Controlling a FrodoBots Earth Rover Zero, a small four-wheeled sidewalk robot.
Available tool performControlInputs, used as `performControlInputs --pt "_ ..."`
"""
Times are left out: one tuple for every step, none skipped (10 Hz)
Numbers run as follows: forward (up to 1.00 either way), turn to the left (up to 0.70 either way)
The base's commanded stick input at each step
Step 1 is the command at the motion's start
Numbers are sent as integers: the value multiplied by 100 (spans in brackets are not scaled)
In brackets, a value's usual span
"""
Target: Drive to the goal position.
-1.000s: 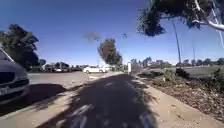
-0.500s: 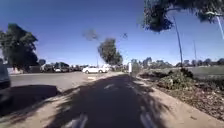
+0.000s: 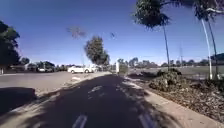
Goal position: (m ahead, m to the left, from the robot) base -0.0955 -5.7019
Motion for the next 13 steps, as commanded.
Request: performControlInputs --pt "100 0" --pt "100 0" --pt "100 0" --pt "100 0" --pt "100 0" --pt "100 16" --pt "100 34" --pt "100 40" --pt "100 40" --pt "100 0" --pt "100 0" --pt "100 0" --pt "100 0"
